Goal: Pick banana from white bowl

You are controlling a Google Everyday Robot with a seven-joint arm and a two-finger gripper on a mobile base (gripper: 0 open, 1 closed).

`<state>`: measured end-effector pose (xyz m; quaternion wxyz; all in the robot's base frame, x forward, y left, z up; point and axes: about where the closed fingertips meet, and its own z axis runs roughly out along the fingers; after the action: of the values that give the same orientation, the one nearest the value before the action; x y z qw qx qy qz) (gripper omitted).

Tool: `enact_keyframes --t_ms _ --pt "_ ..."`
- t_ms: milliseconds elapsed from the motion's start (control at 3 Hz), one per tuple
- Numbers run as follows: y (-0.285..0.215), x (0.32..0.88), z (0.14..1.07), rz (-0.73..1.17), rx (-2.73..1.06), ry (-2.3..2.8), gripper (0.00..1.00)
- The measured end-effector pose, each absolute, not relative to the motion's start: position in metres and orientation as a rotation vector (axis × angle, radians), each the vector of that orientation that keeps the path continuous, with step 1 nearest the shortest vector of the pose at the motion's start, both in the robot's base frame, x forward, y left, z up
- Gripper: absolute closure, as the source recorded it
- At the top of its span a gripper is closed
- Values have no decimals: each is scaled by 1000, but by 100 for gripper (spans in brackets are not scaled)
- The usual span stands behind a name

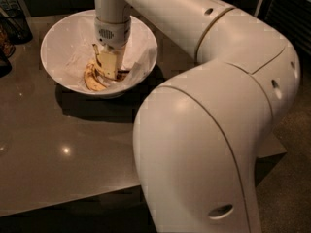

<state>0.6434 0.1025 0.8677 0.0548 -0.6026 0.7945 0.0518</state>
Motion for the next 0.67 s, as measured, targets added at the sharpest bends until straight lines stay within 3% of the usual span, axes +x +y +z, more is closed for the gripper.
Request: enact_keyframes --t_ms 667 --pt "105 646 867 159 -1820 2403 100"
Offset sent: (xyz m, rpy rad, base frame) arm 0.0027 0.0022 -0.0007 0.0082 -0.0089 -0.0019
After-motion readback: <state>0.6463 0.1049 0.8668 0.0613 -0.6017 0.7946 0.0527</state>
